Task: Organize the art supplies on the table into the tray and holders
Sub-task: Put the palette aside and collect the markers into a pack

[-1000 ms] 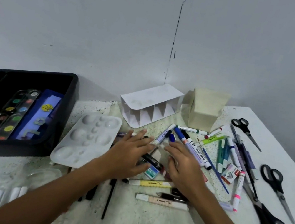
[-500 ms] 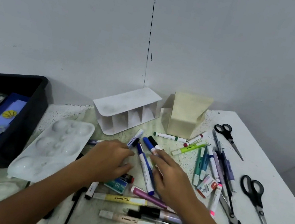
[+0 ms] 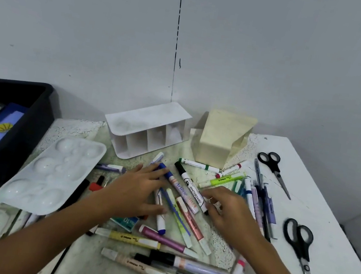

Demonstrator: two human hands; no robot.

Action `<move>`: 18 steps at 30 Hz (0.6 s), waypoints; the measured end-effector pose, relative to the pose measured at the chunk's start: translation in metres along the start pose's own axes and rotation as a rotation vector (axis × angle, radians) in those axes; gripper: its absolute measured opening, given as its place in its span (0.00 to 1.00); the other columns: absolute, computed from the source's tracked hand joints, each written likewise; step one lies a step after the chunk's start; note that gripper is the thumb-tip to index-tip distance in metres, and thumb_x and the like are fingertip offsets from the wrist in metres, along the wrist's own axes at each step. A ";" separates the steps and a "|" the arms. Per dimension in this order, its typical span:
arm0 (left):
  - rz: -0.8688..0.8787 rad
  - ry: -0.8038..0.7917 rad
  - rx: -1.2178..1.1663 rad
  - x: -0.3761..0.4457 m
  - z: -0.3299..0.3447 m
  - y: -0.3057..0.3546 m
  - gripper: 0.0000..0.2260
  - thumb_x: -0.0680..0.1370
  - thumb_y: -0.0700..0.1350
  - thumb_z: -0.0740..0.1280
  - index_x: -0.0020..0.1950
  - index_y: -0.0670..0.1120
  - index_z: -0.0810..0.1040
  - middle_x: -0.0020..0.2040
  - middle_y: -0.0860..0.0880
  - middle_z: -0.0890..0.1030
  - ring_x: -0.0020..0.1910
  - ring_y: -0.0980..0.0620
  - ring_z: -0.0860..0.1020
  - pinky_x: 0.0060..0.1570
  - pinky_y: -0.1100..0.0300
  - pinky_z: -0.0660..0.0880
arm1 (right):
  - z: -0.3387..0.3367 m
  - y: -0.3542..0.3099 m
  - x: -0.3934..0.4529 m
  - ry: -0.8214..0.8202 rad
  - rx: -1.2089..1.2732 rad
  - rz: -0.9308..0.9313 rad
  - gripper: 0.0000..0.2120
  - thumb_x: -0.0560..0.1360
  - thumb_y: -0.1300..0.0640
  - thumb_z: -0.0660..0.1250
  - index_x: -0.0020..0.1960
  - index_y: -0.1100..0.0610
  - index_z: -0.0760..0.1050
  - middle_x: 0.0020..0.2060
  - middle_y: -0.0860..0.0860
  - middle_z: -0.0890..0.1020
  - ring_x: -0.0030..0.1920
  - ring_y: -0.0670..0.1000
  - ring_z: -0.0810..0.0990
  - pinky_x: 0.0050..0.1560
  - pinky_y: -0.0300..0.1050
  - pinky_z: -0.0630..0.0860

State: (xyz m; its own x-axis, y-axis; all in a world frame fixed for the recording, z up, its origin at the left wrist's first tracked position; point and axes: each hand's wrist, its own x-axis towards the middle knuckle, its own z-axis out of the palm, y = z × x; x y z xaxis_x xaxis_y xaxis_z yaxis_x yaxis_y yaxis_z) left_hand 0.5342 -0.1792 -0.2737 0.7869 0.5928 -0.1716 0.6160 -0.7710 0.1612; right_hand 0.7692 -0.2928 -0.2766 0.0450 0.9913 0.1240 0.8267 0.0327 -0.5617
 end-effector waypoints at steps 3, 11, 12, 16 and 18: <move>0.008 -0.022 -0.035 -0.005 -0.006 -0.006 0.44 0.65 0.79 0.48 0.71 0.53 0.71 0.78 0.52 0.56 0.78 0.55 0.47 0.75 0.50 0.48 | -0.003 0.002 0.004 -0.008 0.022 0.010 0.13 0.77 0.59 0.66 0.61 0.51 0.79 0.55 0.44 0.80 0.47 0.41 0.78 0.49 0.40 0.76; 0.009 0.221 -0.213 0.004 -0.013 0.005 0.32 0.71 0.69 0.58 0.66 0.50 0.77 0.68 0.51 0.74 0.72 0.52 0.66 0.70 0.56 0.63 | 0.003 -0.007 0.012 -0.030 0.006 -0.016 0.13 0.78 0.59 0.64 0.61 0.54 0.79 0.54 0.47 0.82 0.51 0.44 0.77 0.54 0.38 0.74; 0.003 0.236 -0.226 0.007 -0.012 0.009 0.31 0.72 0.68 0.59 0.67 0.50 0.76 0.69 0.51 0.74 0.72 0.52 0.65 0.70 0.59 0.60 | 0.006 -0.010 0.011 -0.052 0.006 -0.042 0.13 0.78 0.60 0.63 0.60 0.54 0.80 0.53 0.47 0.82 0.51 0.44 0.77 0.54 0.38 0.74; 0.040 0.197 -0.167 0.023 -0.011 0.017 0.29 0.75 0.65 0.56 0.67 0.48 0.76 0.70 0.49 0.73 0.72 0.49 0.65 0.71 0.59 0.53 | 0.004 -0.012 0.014 -0.037 0.072 -0.053 0.11 0.78 0.59 0.64 0.58 0.54 0.80 0.52 0.46 0.83 0.51 0.45 0.79 0.53 0.43 0.77; 0.055 0.197 -0.132 0.030 -0.011 0.019 0.27 0.75 0.63 0.54 0.57 0.47 0.82 0.60 0.48 0.80 0.63 0.49 0.74 0.69 0.53 0.64 | -0.003 -0.005 0.018 0.027 0.092 -0.018 0.12 0.77 0.61 0.65 0.58 0.55 0.81 0.51 0.46 0.83 0.52 0.45 0.79 0.53 0.43 0.77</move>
State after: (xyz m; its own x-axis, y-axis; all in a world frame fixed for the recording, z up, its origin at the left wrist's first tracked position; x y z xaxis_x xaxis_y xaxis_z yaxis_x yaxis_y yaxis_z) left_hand 0.5696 -0.1735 -0.2651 0.8032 0.5949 0.0314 0.5617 -0.7737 0.2929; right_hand 0.7674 -0.2752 -0.2687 0.0465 0.9867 0.1559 0.7726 0.0634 -0.6317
